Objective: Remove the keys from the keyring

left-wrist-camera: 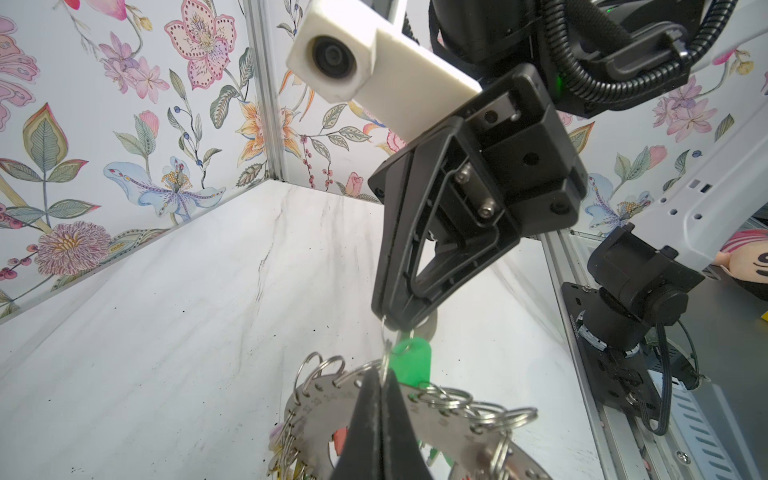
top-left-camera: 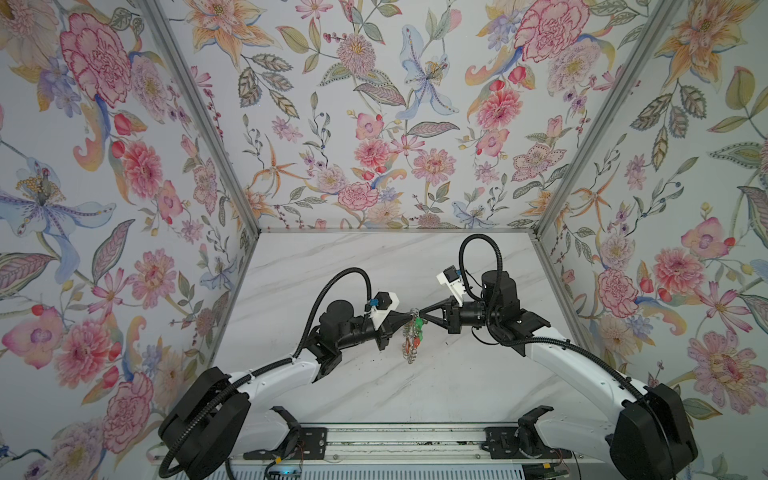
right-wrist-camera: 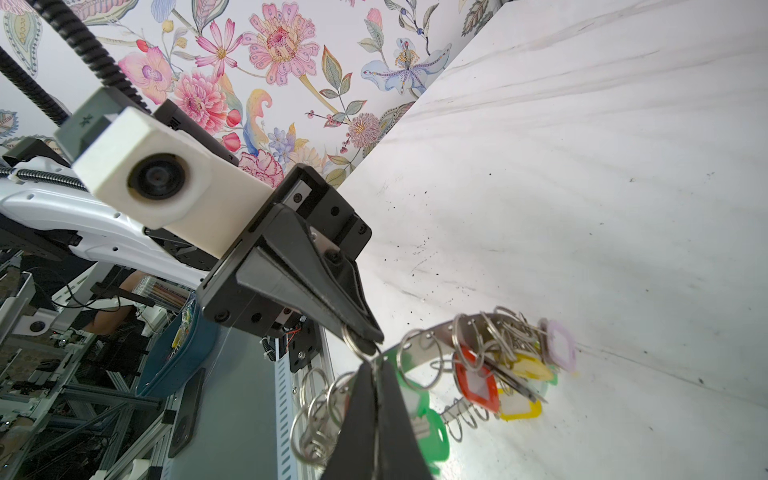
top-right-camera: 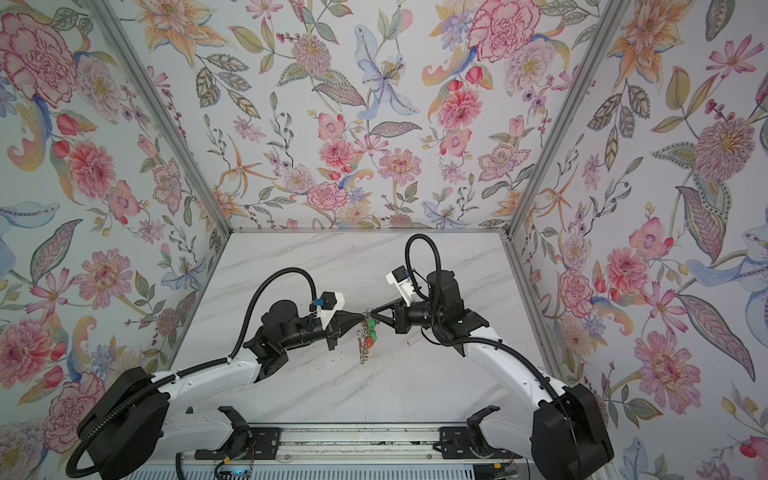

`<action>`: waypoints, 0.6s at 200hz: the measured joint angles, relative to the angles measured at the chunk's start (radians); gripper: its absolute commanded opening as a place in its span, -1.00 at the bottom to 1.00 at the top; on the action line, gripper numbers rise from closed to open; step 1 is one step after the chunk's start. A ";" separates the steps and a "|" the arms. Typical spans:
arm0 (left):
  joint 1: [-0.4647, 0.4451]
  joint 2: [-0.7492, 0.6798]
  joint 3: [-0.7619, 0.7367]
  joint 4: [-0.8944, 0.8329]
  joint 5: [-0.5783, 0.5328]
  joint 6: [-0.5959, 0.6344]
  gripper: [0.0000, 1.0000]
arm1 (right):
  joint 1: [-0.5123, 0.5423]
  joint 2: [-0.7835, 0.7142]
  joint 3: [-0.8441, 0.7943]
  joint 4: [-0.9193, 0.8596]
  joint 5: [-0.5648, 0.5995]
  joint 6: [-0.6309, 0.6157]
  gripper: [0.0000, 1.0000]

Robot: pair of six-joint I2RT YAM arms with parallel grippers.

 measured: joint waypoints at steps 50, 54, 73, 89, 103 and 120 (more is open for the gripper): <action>-0.002 0.005 0.002 -0.003 -0.008 0.013 -1.00 | 0.000 0.000 0.014 -0.024 0.019 0.014 -1.00; -0.002 0.007 0.005 -0.007 -0.008 0.015 -1.00 | 0.000 0.000 0.014 -0.025 0.021 0.014 -1.00; -0.002 0.023 0.018 -0.025 -0.012 0.030 -1.00 | 0.000 0.000 0.015 -0.033 0.039 0.022 -1.00; -0.003 0.032 0.028 -0.037 -0.018 0.041 -1.00 | 0.000 0.000 0.018 -0.040 0.055 0.025 -1.00; -0.004 0.034 0.031 -0.041 -0.027 0.045 -1.00 | 0.000 0.000 0.022 -0.045 0.064 0.029 -1.00; -0.004 0.034 0.035 -0.045 -0.031 0.048 -1.00 | 0.000 0.000 0.027 -0.048 0.074 0.034 -1.00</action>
